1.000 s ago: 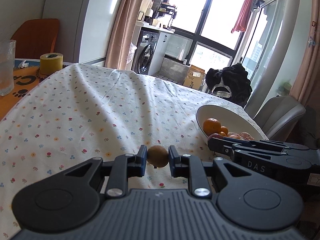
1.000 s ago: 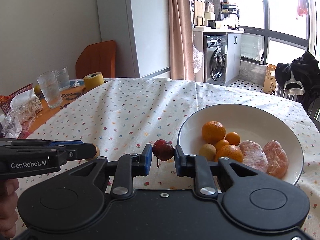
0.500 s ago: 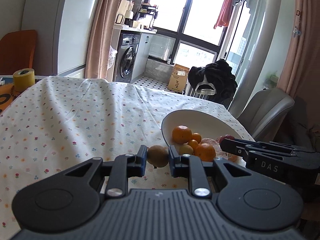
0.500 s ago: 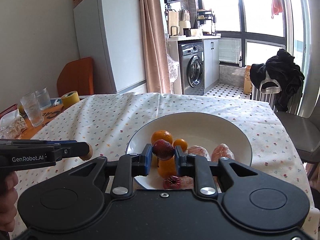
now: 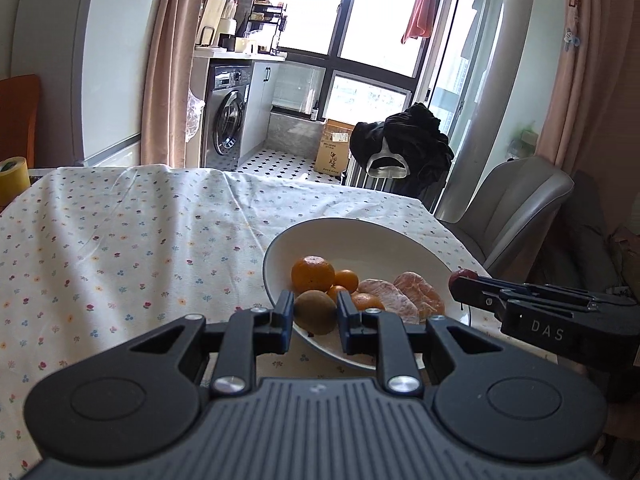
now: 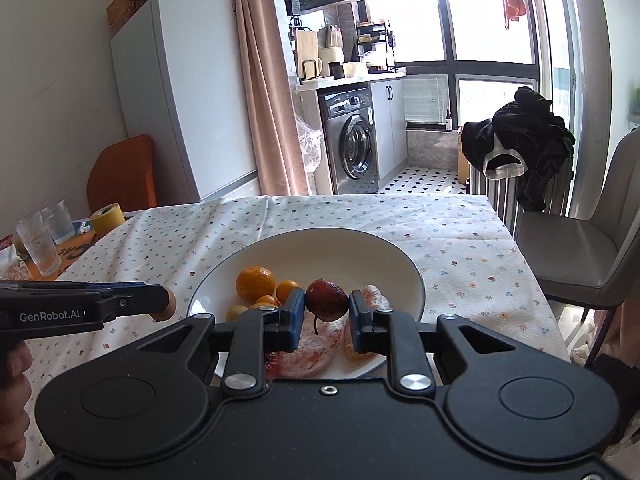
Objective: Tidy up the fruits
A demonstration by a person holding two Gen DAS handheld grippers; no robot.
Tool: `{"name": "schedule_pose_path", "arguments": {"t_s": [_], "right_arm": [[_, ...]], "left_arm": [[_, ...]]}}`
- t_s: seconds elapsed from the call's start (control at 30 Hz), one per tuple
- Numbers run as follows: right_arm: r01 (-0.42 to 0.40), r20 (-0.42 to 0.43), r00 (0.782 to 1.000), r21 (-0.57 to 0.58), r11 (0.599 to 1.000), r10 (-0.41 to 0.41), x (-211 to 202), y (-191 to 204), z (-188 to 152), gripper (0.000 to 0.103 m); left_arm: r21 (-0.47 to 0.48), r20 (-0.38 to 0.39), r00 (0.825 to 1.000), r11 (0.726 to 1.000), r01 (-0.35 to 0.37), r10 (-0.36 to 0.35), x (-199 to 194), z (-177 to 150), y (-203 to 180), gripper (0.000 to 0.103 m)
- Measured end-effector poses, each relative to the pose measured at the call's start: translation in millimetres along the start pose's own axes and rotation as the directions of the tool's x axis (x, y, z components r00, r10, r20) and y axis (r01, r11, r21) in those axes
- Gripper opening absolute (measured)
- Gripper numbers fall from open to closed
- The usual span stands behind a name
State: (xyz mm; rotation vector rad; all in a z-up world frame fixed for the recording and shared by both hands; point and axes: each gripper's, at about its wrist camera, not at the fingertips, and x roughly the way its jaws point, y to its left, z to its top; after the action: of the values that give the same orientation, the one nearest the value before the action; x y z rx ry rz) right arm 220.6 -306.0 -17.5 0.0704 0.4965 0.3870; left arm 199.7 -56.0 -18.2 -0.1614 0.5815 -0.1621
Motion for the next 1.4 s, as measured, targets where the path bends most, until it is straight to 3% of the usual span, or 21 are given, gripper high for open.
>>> {"name": "schedule_pose_path", "arguments": {"t_s": [0.53, 1.0, 1.07, 1.1, 1.23, 1.4], "right_arm": [[0.021, -0.001, 1.000, 0.032, 0.999, -0.021, 1.3, -21.8, -1.5, 0.022], [-0.033, -0.029, 0.999, 0.015, 0.999, 0.033, 13.0, 0.8, -6.6, 0.022], [-0.044, -0.032, 0.999, 0.000, 0.999, 0.044, 12.2, 5.3, -8.0, 0.024], [-0.042, -0.025, 0.999, -0.006, 0.999, 0.042, 10.8, 7.2, -8.4, 0.029], [-0.029, -0.030, 0.999, -0.001, 1.000, 0.029, 8.9, 8.6, -6.9, 0.030], [-0.019, -0.033, 0.999, 0.000, 1.000, 0.019, 5.4, 11.8, -7.1, 0.037]], "left_arm": [[-0.006, -0.025, 1.000, 1.000, 0.005, -0.005, 19.0, 0.9, -9.9, 0.023], [-0.056, -0.036, 0.997, 0.996, -0.074, 0.072, -1.5, -2.0, 19.4, 0.026], [-0.059, -0.036, 0.997, 0.996, -0.073, 0.071, -4.2, -3.0, 21.0, 0.029], [-0.062, -0.037, 0.997, 0.995, -0.074, 0.071, -5.3, -3.4, 21.8, 0.034], [-0.073, -0.036, 0.996, 0.993, -0.089, 0.086, -9.9, -5.7, 25.7, 0.057], [-0.082, -0.033, 0.993, 0.990, -0.113, 0.110, -16.2, -6.9, 32.2, 0.074]]}}
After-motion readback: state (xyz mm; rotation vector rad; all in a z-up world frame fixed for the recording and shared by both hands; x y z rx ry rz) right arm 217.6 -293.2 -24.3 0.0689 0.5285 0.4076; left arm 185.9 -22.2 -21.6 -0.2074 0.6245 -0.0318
